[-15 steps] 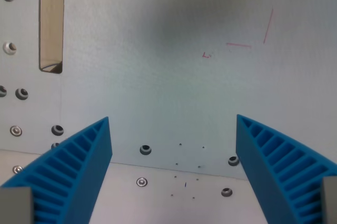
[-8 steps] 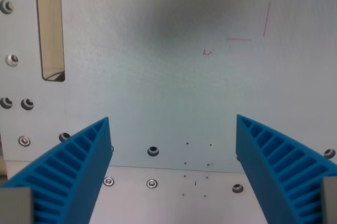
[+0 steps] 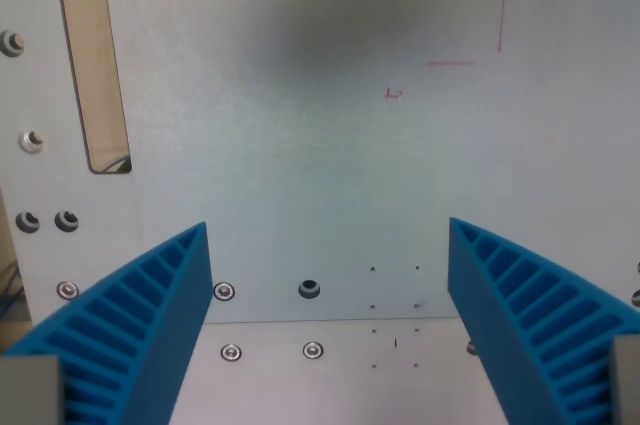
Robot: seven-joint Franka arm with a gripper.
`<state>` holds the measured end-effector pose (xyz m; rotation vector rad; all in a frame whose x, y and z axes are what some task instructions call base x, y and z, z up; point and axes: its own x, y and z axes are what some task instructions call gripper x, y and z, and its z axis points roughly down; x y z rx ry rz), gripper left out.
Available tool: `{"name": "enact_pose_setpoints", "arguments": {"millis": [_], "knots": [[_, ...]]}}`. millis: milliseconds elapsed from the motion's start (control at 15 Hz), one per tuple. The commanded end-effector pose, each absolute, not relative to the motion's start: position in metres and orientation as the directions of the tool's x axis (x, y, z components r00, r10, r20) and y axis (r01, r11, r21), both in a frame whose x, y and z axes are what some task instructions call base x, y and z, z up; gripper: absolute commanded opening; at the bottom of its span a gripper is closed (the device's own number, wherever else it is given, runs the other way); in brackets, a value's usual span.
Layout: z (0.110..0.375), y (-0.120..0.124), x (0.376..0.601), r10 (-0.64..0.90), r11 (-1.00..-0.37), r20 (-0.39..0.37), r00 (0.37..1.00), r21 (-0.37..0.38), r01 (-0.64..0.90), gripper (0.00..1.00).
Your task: Rotate around base negative z
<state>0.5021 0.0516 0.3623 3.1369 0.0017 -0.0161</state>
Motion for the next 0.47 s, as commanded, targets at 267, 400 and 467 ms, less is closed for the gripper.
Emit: {"name": "enact_pose_setpoints", "arguments": {"millis": [267,400,467], "knots": [[0.3643,0.0517,0.5018,-0.206,-0.979,-0.008,0.979,0.001,-0.206,1.0],[0.3643,0.0517,0.5018,-0.232,-0.973,-0.008,0.973,0.001,-0.232,1.0],[0.3643,0.0517,0.5018,-0.245,-0.97,-0.008,0.97,0.001,-0.245,1.0]]}}
